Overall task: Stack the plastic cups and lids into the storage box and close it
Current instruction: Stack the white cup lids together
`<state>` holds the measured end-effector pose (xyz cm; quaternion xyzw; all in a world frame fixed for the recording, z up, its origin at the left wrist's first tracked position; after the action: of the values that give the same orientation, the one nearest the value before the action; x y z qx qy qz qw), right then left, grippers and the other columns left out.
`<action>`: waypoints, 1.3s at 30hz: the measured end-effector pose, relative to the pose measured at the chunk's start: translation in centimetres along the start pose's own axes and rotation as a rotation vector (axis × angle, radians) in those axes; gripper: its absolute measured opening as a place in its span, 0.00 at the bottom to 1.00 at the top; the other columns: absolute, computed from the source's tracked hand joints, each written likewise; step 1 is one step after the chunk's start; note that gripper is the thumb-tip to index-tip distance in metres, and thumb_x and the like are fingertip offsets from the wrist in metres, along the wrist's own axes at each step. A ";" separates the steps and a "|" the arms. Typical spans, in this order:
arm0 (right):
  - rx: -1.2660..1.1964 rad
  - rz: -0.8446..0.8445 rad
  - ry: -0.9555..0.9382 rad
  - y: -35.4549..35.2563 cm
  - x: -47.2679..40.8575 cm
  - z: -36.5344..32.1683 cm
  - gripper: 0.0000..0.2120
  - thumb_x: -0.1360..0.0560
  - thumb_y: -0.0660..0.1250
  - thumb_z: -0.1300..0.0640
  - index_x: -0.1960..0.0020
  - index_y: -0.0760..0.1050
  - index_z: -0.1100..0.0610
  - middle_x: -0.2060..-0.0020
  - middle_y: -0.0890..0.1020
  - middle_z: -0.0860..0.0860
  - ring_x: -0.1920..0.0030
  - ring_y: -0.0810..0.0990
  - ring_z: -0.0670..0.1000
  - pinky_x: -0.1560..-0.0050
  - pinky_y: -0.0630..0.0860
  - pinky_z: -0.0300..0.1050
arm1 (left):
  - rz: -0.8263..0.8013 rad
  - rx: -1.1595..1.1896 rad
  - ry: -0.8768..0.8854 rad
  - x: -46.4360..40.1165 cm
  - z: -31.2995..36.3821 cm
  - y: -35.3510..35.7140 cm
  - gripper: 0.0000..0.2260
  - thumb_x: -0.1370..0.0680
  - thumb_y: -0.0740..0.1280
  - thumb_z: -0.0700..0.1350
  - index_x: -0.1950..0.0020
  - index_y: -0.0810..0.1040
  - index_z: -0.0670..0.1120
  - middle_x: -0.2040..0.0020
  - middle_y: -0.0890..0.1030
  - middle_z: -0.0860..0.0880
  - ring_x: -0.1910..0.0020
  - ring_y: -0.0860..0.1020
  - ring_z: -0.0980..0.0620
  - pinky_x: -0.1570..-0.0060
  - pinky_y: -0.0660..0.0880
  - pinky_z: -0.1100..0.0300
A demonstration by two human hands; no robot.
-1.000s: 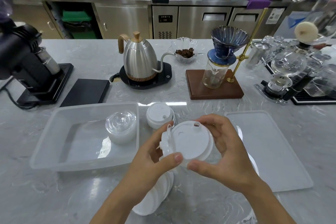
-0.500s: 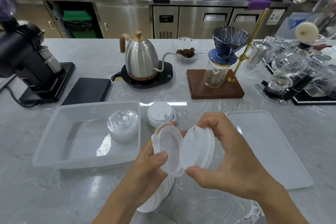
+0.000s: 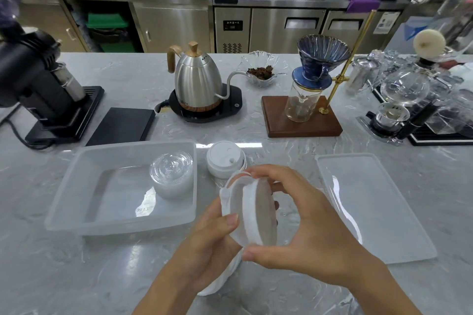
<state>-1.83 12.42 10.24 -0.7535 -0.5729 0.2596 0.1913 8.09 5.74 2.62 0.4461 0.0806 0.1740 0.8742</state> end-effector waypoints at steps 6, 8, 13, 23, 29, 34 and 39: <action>0.041 -0.042 -0.030 0.9 -0.2 -0.2 0.45 0.41 0.82 0.39 0.29 0.65 0.39 0.33 0.70 0.31 0.30 0.69 0.41 0.34 0.63 0.28 | 0.067 -0.057 0.000 0.0 0.1 -0.1 0.32 0.28 0.80 0.46 0.28 0.74 0.38 0.34 0.80 0.36 0.35 0.80 0.36 0.41 0.79 0.46; 0.026 -0.041 -0.023 1.0 -0.2 -0.1 0.46 0.42 0.83 0.39 0.28 0.65 0.38 0.32 0.70 0.31 0.30 0.69 0.39 0.35 0.63 0.25 | 0.123 -0.104 -0.004 -0.1 0.1 -0.6 0.39 0.33 0.83 0.49 0.28 0.73 0.38 0.35 0.80 0.34 0.37 0.80 0.34 0.43 0.79 0.44; -0.035 -0.053 0.008 1.3 -0.1 0.2 0.49 0.43 0.84 0.42 0.27 0.65 0.36 0.32 0.72 0.32 0.31 0.71 0.39 0.40 0.66 0.23 | 0.175 -0.219 -0.014 0.0 0.6 -0.7 0.41 0.39 0.85 0.54 0.31 0.77 0.41 0.38 0.81 0.35 0.41 0.82 0.37 0.46 0.81 0.46; -0.015 -0.111 -0.052 1.5 -0.1 -0.2 0.47 0.40 0.83 0.44 0.25 0.67 0.41 0.28 0.68 0.30 0.26 0.65 0.38 0.35 0.63 0.25 | 0.200 -0.270 -0.021 0.6 1.1 -0.8 0.38 0.35 0.83 0.55 0.30 0.76 0.42 0.39 0.81 0.31 0.39 0.81 0.33 0.45 0.81 0.41; -0.043 -0.060 -0.049 1.4 -0.2 0.0 0.46 0.41 0.83 0.43 0.26 0.68 0.42 0.28 0.68 0.30 0.27 0.66 0.35 0.35 0.61 0.22 | 0.205 -0.373 0.041 0.9 1.5 -0.8 0.41 0.35 0.83 0.56 0.26 0.73 0.45 0.33 0.79 0.35 0.35 0.79 0.33 0.38 0.78 0.41; -0.092 -0.038 -0.035 1.8 -0.2 0.2 0.48 0.42 0.83 0.41 0.26 0.66 0.37 0.29 0.69 0.29 0.28 0.68 0.35 0.33 0.63 0.25 | 0.182 -0.445 0.077 0.8 1.9 -0.3 0.41 0.35 0.83 0.54 0.24 0.72 0.53 0.32 0.80 0.43 0.32 0.78 0.41 0.38 0.78 0.48; -0.100 -0.055 -0.080 2.0 -0.1 0.0 0.48 0.39 0.83 0.44 0.24 0.64 0.39 0.26 0.67 0.31 0.26 0.64 0.34 0.35 0.58 0.21 | 0.206 -0.447 0.045 1.0 2.2 -0.3 0.41 0.35 0.83 0.56 0.25 0.73 0.51 0.35 0.81 0.40 0.39 0.82 0.39 0.44 0.80 0.50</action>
<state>-0.29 11.76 9.10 -0.7352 -0.6127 0.2551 0.1376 9.71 4.30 3.64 0.2434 0.0136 0.2859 0.9267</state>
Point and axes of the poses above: each hand's wrist, its own x-axis away from the middle knuckle, its own y-axis out of the palm, z = x × y, the point moved 7 cm from there along -x, towards the middle knuckle
